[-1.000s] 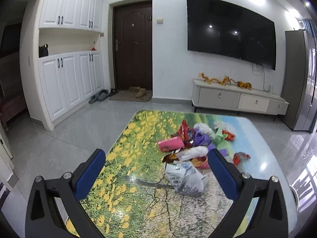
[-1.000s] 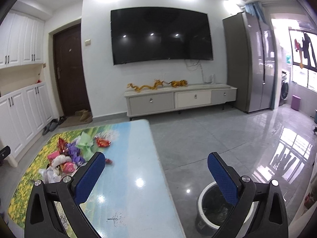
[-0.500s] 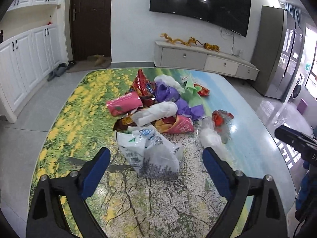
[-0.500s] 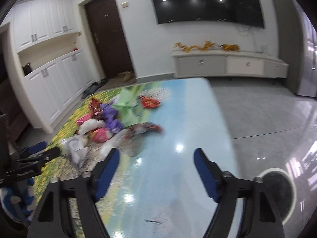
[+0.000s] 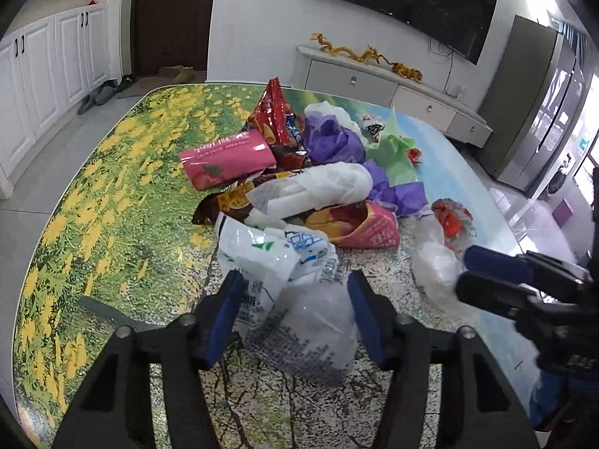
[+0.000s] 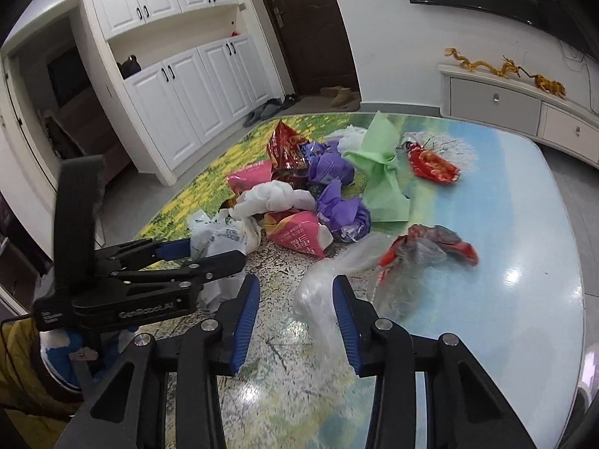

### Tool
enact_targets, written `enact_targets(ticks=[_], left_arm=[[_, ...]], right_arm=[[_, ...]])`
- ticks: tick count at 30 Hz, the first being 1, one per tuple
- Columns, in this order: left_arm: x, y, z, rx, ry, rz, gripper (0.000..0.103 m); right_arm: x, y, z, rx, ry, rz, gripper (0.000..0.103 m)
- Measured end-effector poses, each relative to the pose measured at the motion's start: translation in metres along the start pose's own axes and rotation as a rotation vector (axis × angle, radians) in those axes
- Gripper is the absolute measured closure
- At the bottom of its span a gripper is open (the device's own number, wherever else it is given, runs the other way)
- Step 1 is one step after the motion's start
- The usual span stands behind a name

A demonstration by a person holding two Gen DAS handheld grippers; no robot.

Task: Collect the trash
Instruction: 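Grasp the white plastic bag with the left tool while the right tool grasps a clear plastic bag, then carry both held bags over the white-rimmed trash bin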

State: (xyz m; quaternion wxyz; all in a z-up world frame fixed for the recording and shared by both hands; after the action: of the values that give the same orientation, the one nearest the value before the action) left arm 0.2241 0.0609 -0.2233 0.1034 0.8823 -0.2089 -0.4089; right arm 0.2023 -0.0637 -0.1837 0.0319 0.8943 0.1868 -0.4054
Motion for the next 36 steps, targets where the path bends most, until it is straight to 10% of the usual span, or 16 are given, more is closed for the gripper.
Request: enact_targets(ticks=[12, 23, 29, 36], left_arm=[[-0.036, 0.009, 0.008, 0.003, 0.038, 0.043, 0.079], [-0.100, 0.047, -0.003, 0.097, 0.144, 0.012, 0.081], [-0.095, 0.122, -0.028, 0.239, 0.148, 0.093, 0.081], [-0.014, 0.264, -0.034, 0.396, -0.024, 0.326, 0.081]], right_arm=[[0.013, -0.011, 0.012, -0.012, -0.062, 0.029, 0.077], [-0.068, -0.025, -0.001, -0.002, 0.117, -0.030, 0.077], [-0.123, 0.040, 0.005, 0.114, 0.223, 0.083, 0.077], [-0.184, 0.171, 0.069, 0.384, 0.263, 0.293, 0.077]])
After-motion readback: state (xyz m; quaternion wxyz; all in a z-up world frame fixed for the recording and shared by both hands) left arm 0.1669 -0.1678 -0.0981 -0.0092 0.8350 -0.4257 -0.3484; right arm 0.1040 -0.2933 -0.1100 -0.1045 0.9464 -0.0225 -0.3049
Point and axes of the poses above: each gripper's, at about its wrist camera, not at the fingertips, and x roughly the way its jaws point, y to its right, z to its underside, the point moved 7 cm from there along x, roughly the way its jaws point, and after that the axes turned 13 degrees about z, right-handed, at the moved point
